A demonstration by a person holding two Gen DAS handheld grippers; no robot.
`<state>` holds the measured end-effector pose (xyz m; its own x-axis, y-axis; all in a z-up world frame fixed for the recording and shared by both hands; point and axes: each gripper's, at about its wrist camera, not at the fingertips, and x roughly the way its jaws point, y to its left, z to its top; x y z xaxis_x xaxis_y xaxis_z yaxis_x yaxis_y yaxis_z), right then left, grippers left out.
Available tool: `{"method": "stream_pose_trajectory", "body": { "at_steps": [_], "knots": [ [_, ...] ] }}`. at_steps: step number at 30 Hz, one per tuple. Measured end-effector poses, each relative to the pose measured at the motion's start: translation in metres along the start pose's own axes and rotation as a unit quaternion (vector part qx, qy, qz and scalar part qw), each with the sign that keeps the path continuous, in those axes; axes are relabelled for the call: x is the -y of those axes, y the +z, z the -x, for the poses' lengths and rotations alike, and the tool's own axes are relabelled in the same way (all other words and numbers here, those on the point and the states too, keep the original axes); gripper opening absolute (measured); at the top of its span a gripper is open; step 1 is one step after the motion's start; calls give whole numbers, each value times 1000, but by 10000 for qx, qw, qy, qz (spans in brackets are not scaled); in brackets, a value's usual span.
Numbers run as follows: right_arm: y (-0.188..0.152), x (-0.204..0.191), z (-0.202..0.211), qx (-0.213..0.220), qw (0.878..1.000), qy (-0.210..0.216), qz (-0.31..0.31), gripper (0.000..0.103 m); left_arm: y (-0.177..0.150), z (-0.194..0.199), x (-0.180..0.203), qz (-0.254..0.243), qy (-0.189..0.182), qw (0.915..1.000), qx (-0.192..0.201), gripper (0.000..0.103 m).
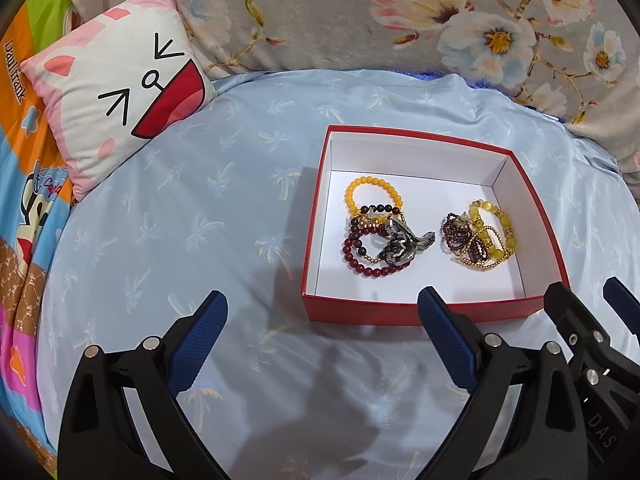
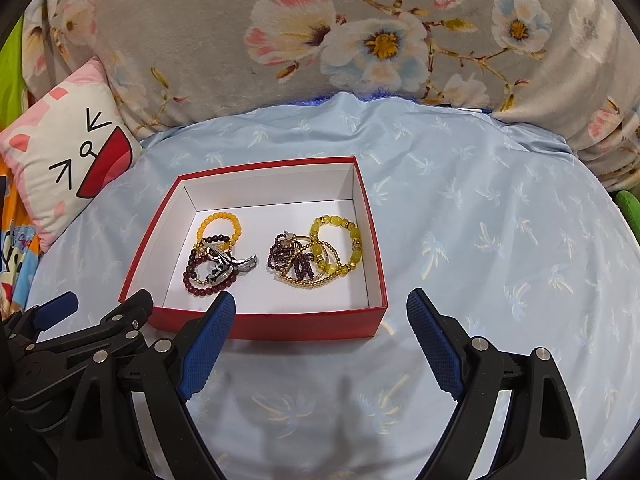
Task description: Organize jewelry
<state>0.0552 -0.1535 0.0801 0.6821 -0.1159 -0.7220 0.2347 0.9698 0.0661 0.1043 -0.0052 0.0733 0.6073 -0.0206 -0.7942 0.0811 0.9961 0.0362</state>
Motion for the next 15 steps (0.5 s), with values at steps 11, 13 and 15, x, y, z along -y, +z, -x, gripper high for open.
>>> {"method": "stream_pose_trajectory", "body": {
  "at_steps": [11,13,15],
  "knots": [
    [0,1,0,1,10000,6,-4,84,0,0,0,-3,1,10000,9,91],
    [-1,0,0,4,10000,0,-5,84,0,0,1,-7,6,10000,3,91],
    [-1,0,0,3,10000,2,-4,84,0,0,1,-13,8,10000,1,91]
  ]
}}
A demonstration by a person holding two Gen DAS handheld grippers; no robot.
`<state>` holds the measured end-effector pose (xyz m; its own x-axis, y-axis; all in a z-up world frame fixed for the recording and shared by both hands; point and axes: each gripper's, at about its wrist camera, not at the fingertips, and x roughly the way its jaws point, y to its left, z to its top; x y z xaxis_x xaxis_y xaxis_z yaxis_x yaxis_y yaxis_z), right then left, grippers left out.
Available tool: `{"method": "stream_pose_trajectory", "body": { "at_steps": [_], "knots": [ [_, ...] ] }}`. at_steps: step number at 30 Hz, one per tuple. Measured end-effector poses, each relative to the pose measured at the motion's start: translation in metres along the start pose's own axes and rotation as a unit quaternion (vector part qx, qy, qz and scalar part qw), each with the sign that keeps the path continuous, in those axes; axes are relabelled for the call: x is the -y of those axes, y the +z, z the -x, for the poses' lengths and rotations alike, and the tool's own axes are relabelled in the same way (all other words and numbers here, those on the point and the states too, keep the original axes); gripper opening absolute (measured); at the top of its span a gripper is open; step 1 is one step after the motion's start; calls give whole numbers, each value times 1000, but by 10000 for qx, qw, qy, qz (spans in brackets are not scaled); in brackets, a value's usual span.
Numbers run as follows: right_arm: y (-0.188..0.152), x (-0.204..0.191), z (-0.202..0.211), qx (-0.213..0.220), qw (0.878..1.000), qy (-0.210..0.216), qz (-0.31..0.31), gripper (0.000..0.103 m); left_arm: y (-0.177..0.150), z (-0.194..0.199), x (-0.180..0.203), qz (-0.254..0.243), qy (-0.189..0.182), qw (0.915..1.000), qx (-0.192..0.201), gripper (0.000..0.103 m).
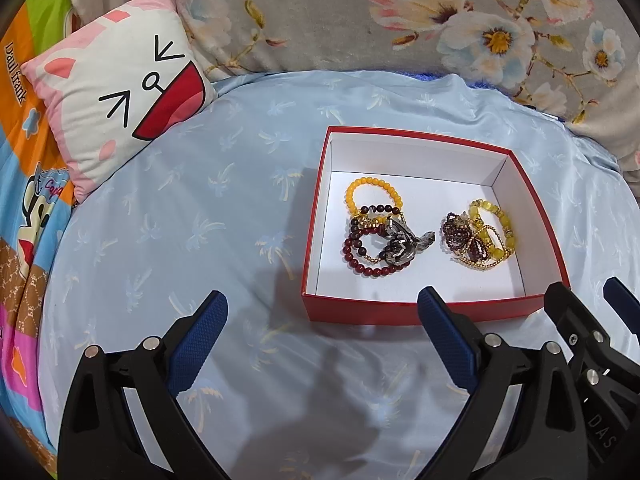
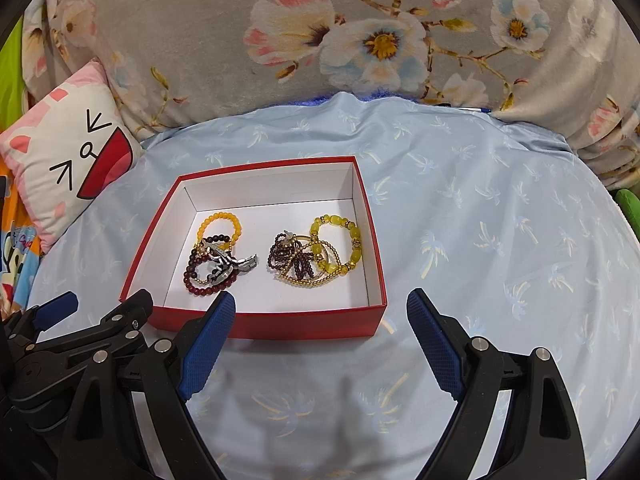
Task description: Organize jewelry
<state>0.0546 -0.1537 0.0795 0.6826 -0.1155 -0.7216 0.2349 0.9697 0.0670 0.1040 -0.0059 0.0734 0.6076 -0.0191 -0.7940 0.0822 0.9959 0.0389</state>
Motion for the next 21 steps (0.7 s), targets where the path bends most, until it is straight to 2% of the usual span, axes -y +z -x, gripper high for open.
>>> {"method": "stream_pose_trajectory", "body": {
  "at_steps": [21],
  "knots": [
    [-6,4,-3,-39,10000,21,-62,84,-2,3,0,6,22,10000,50,91]
  ]
}}
